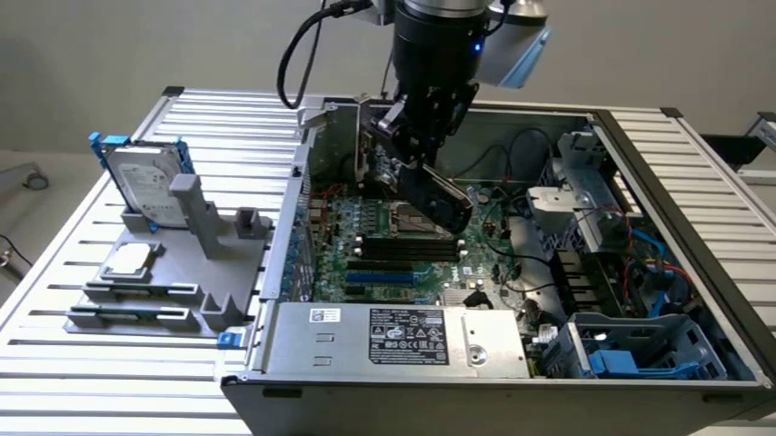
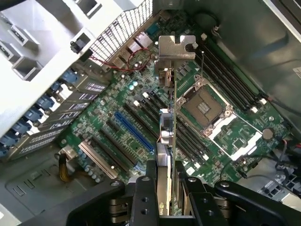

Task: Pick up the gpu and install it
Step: 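Insert the gpu into the slot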

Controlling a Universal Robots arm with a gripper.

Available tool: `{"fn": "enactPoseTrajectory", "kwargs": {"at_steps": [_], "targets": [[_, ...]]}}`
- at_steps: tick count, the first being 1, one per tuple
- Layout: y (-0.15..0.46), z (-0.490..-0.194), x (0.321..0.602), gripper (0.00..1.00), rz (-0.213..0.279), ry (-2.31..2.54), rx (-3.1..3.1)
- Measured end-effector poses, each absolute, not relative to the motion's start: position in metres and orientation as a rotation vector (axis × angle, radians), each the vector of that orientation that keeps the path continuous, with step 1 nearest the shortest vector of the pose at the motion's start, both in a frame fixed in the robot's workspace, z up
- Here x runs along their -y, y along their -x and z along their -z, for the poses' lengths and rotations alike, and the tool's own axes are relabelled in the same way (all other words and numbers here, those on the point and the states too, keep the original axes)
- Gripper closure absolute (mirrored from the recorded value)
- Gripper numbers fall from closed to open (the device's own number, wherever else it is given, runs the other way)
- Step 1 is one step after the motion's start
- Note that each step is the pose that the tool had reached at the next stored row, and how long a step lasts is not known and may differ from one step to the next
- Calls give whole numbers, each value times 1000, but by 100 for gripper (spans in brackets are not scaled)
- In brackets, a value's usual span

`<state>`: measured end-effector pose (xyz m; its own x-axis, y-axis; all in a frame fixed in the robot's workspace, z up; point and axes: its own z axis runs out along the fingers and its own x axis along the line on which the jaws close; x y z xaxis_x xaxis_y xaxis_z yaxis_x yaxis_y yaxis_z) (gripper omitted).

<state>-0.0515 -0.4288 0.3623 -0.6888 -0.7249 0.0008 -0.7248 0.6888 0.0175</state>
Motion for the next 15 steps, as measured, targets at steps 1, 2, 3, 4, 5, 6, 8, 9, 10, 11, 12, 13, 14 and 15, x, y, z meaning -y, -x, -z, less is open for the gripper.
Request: {"fn": "enactPoseTrajectory", "kwargs": {"at_steps": [1, 2, 3, 4, 5, 6, 8, 9, 10, 11, 12, 13, 14, 15], "targets": [[51, -362, 429, 74, 25, -1264, 2867], [51, -361, 429, 74, 25, -1290, 2856], [51, -361, 429, 74, 24, -1316, 2844], [51, -360, 429, 74, 24, -1340, 2832], [51, -360, 429, 74, 24, -1365, 2820], [51, -360, 429, 74, 24, -1391, 2807], [51, -359, 429, 74, 24, -1443, 2780], [51, -358, 429, 74, 24, -1468, 2767], [51, -358, 429, 74, 24, -1493, 2754], [51, -357, 429, 74, 23, -1518, 2740], [51, -357, 429, 74, 23, -1542, 2726], [51, -357, 429, 74, 23, -1567, 2712], [51, -356, 429, 74, 23, -1591, 2698], [51, -356, 429, 74, 23, -1616, 2683]]}}
